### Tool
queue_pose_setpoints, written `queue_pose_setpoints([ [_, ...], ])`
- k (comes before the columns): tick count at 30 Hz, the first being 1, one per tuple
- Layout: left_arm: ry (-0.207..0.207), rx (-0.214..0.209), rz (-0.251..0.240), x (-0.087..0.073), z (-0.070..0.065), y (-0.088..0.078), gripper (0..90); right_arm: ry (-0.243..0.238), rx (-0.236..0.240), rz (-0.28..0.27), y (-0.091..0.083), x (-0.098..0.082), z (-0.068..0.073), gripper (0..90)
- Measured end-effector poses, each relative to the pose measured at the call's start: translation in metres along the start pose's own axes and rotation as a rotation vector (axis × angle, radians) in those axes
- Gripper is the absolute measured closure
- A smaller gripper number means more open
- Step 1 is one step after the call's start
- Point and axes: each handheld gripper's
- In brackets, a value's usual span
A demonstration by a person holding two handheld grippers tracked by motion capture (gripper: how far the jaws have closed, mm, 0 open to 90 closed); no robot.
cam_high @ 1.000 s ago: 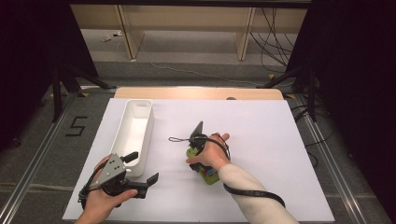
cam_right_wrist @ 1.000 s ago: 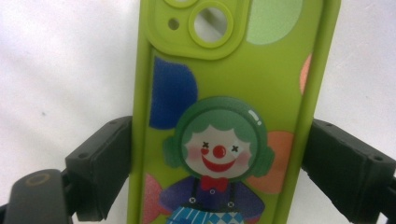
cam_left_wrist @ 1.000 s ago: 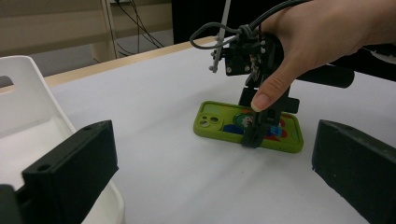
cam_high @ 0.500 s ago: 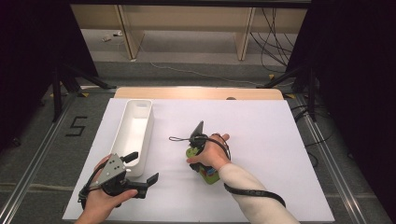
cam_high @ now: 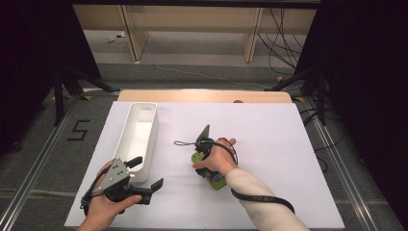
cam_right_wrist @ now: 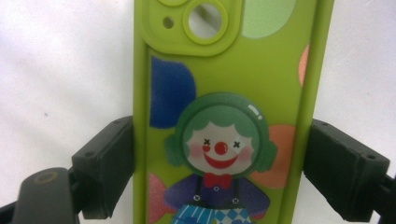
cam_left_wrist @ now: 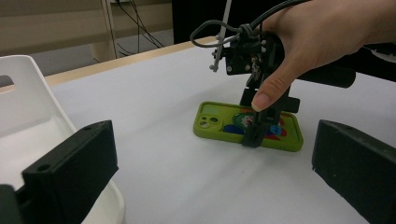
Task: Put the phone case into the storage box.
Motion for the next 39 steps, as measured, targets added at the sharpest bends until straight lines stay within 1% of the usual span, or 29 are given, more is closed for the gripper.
queue_pose_setpoints([
  [3, 0.002, -0.001, 0.0, 0.0, 0.0, 0.0, 0.0, -0.007, -0.002, 0.0, 0.0, 0.0, -0.001, 16.2],
  [7, 0.001, -0.001, -0.001, 0.0, 0.0, 0.0, 0.0, 0.0, 0.004, -0.001, -0.002, 0.0, 0.0, 16.3],
  [9, 0.001, -0.001, -0.001, 0.0, 0.0, 0.0, 0.0, -0.007, 0.003, -0.006, -0.002, 0.0, -0.001, 16.3],
  [10, 0.001, -0.001, -0.001, 0.0, 0.0, 0.0, 0.0, 0.0, 0.006, -0.004, -0.003, 0.0, 0.0, 16.4],
  [11, 0.001, -0.001, -0.001, 0.0, 0.0, 0.0, 0.0, -0.006, 0.006, -0.008, -0.003, 0.0, -0.001, 16.4],
  [15, -0.001, 0.0, 0.0, 0.0, 0.0, 0.0, 0.0, -0.006, 0.01, -0.018, -0.006, 0.0, 0.0, 16.4],
  [16, 0.001, -0.001, -0.001, 0.0, 0.0, 0.0, 0.0, -0.001, 0.01, -0.023, -0.007, 0.0, 0.0, 16.4],
  [18, 0.001, -0.002, -0.001, 0.0, 0.0, 0.0, 0.0, -0.009, 0.012, -0.029, -0.008, 0.0, 0.0, 16.5],
  [21, 0.0, -0.001, -0.001, 0.0, 0.0, 0.0, 0.0, -0.001, 0.026, -0.039, -0.011, 0.0, -0.001, 16.5],
  [22, 0.0, -0.001, -0.001, 0.0, 0.0, 0.0, 0.0, -0.009, 0.028, -0.044, -0.011, -0.001, -0.001, 16.5],
  [24, 0.001, -0.001, -0.001, 0.0, 0.0, 0.0, 0.0, -0.008, 0.037, -0.055, -0.013, -0.001, -0.002, 16.5],
  [27, 0.001, -0.001, 0.0, 0.0, 0.0, 0.0, 0.0, -0.016, 0.038, -0.062, -0.014, -0.003, -0.003, 16.6],
  [31, -0.001, -0.001, -0.001, 0.0, 0.0, 0.0, 0.0, -0.009, 0.033, -0.076, -0.016, -0.004, -0.003, 16.6],
  [32, -0.001, -0.001, 0.0, 0.0, 0.0, 0.0, 0.0, -0.018, 0.031, -0.085, -0.016, -0.005, -0.005, 16.6],
  [39, -0.001, -0.001, 0.0, 0.0, 0.0, 0.0, 0.0, -0.004, 0.031, -0.12, -0.022, -0.008, -0.007, 16.6],
])
Point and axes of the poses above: each handheld gripper's, and its own axes: y roughly forward along the jaws, x roughly out of its top, z roughly to its left, and after that the axes turned 10 degrees about x, right-handed
